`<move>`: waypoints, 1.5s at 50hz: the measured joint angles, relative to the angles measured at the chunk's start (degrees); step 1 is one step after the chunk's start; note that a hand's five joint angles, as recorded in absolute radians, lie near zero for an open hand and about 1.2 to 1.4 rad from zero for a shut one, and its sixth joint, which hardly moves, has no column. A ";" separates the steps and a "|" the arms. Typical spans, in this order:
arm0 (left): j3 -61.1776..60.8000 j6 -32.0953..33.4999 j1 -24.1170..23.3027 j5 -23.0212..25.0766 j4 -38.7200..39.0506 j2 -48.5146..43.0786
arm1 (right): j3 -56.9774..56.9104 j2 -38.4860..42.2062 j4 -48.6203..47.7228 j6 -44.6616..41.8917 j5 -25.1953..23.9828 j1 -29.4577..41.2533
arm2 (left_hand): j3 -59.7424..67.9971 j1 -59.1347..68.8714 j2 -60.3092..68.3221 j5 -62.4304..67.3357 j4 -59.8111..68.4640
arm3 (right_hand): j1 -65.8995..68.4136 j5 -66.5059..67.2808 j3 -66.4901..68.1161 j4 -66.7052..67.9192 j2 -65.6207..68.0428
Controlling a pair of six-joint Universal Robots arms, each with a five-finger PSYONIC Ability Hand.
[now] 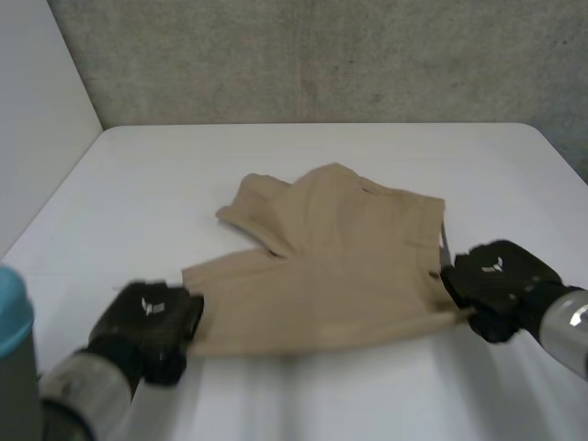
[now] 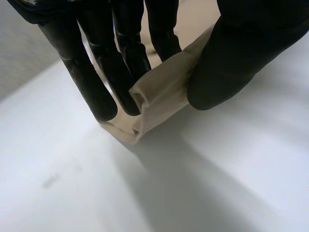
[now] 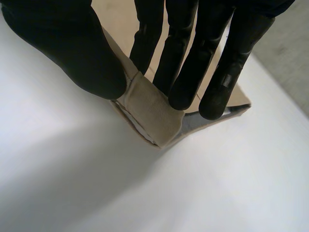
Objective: Fold the shorts.
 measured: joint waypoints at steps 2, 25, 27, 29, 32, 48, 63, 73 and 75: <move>-1.08 -0.07 -1.03 0.54 -2.58 1.65 | -0.18 -1.43 4.38 -2.92 0.06 -0.86 | 0.00 0.00 0.00 0.00 0.00 | 0.00 0.00 0.00 0.00 0.00; -1.75 0.17 -5.02 4.35 -7.21 9.34 | 0.40 -10.92 19.07 -12.60 -6.10 -7.30 | 0.07 0.00 0.02 0.00 0.00 | 1.34 0.38 0.00 0.00 0.00; -0.86 0.26 -3.83 4.29 -4.43 5.92 | 0.48 -8.33 16.55 -12.27 -6.23 -7.25 | 0.07 0.00 0.03 0.01 0.00 | 1.94 0.38 0.00 0.00 0.00; 0.29 0.30 -2.42 4.27 -1.87 2.10 | 0.35 -5.78 14.58 -11.89 -6.17 -7.19 | 0.07 0.00 0.03 0.00 0.00 | 2.10 0.38 0.00 0.00 0.00; 2.70 0.31 -0.48 4.26 1.12 -3.62 | -0.43 -1.75 12.15 -10.99 -5.96 -7.08 | 0.07 0.00 0.03 0.01 0.00 | 2.47 0.38 0.00 0.00 0.00; 32.25 3.49 1.59 4.23 12.29 -29.42 | -13.30 12.97 -1.11 2.15 -0.09 -2.76 | 0.07 0.00 0.03 0.00 0.00 | 2.47 0.73 0.00 0.23 0.00; 66.33 16.66 3.04 4.38 19.24 -58.27 | -30.89 33.30 -17.23 5.89 8.47 2.11 | 0.08 0.00 0.04 0.00 0.02 | 2.47 0.76 0.00 0.23 0.00; 75.72 16.51 3.21 7.11 20.84 -67.30 | -42.28 46.51 -18.52 3.62 9.36 2.81 | 0.08 0.00 0.04 0.00 0.19 | 2.47 0.77 -0.01 0.23 0.00; 76.79 16.46 3.26 7.80 21.59 -68.36 | -43.45 47.96 -18.48 2.86 9.38 2.88 | 0.08 0.00 0.04 0.00 0.19 | 2.47 0.77 -0.01 0.23 0.00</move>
